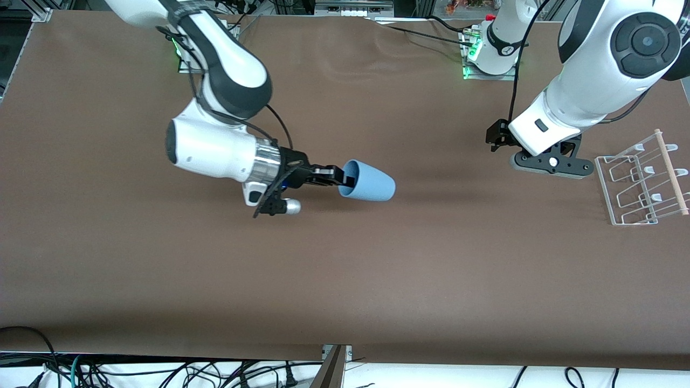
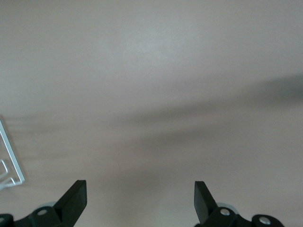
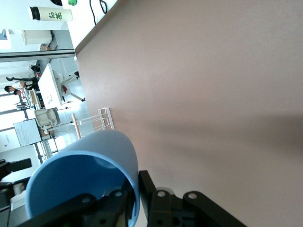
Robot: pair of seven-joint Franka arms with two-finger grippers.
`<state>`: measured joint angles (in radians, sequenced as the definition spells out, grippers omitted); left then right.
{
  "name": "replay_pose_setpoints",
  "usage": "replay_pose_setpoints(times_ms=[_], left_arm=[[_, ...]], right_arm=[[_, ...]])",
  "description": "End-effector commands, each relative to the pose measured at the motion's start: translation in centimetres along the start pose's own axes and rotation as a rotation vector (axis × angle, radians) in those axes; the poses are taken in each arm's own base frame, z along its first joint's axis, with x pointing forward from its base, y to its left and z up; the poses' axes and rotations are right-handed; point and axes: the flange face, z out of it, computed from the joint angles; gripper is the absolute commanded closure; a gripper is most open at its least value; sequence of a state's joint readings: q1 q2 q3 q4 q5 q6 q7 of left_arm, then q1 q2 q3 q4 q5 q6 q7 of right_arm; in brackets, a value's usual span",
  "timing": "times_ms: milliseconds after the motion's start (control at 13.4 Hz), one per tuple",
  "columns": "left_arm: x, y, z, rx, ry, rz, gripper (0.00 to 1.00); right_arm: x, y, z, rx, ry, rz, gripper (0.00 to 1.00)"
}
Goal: Transfer cup to left arm and place on rack
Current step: 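Lift the cup with the right gripper while the left gripper approaches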
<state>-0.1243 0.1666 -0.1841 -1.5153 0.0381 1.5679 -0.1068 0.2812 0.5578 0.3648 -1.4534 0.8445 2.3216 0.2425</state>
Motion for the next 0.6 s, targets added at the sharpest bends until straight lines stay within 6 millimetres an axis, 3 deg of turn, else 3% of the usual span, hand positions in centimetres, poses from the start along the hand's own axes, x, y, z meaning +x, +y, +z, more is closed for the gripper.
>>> replay_pose_setpoints(times_ms=[0, 149, 373, 522], left_arm=[[0.4, 0.3, -1.0, -0.026, 0.071, 0.205, 0.00], [0.8, 0.7, -0.4, -0.067, 0.131, 0.438, 0.00], [1.1, 1.1, 2.2, -0.045, 0.232, 0.711, 0.00], [1.2, 1.7, 3.4, -0.057, 0.259, 0.922, 0.00]], right_arm=[[0.8, -1.7, 0.8, 0.061, -0.002, 0.010, 1.00], [0.5, -2.7, 1.1, 0.089, -0.009, 0.018, 1.00], [-0.4, -5.1, 0.9, 0.116, -0.012, 0.059, 1.00], [-0.4, -5.3, 0.8, 0.118, -0.012, 0.066, 1.00]])
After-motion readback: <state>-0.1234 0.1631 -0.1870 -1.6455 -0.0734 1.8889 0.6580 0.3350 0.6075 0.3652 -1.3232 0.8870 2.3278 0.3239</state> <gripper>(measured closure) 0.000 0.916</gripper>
